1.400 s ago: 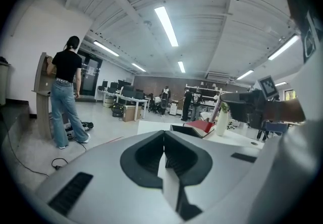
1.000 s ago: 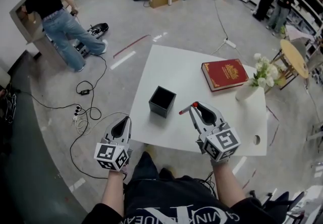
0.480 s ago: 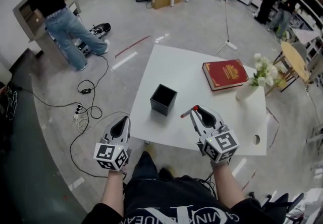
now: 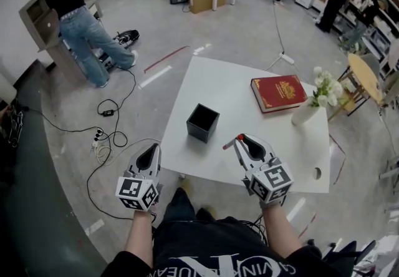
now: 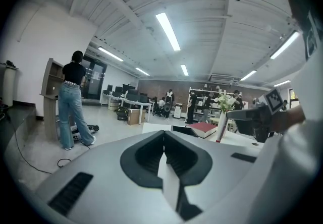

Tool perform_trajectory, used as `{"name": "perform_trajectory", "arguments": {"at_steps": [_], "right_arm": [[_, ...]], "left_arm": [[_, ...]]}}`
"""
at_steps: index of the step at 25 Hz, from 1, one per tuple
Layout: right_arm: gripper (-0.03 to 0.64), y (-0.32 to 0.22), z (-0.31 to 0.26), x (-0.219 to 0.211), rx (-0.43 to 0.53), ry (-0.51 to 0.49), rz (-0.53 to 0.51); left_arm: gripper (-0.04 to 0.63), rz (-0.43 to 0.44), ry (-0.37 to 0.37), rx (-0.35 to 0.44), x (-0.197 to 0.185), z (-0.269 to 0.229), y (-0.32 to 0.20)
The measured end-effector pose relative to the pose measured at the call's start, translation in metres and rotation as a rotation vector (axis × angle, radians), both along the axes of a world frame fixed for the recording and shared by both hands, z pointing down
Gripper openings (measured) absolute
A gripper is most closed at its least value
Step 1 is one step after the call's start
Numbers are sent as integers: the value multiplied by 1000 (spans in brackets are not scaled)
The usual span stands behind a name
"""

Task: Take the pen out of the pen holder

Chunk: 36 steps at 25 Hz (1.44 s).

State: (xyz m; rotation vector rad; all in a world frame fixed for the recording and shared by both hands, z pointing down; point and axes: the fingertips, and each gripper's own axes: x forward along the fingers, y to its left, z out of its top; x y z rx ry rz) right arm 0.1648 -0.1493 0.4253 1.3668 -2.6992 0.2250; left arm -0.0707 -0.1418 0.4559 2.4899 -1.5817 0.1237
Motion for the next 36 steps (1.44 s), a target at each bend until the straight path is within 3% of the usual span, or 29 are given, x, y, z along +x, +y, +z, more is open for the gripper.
{"name": "perform_trajectory", "arguments": {"at_steps": [36], "right_arm": [[77, 12, 5, 5, -10, -2, -9]], "left_arm": [[4, 3, 17, 0, 8, -1, 6]]}}
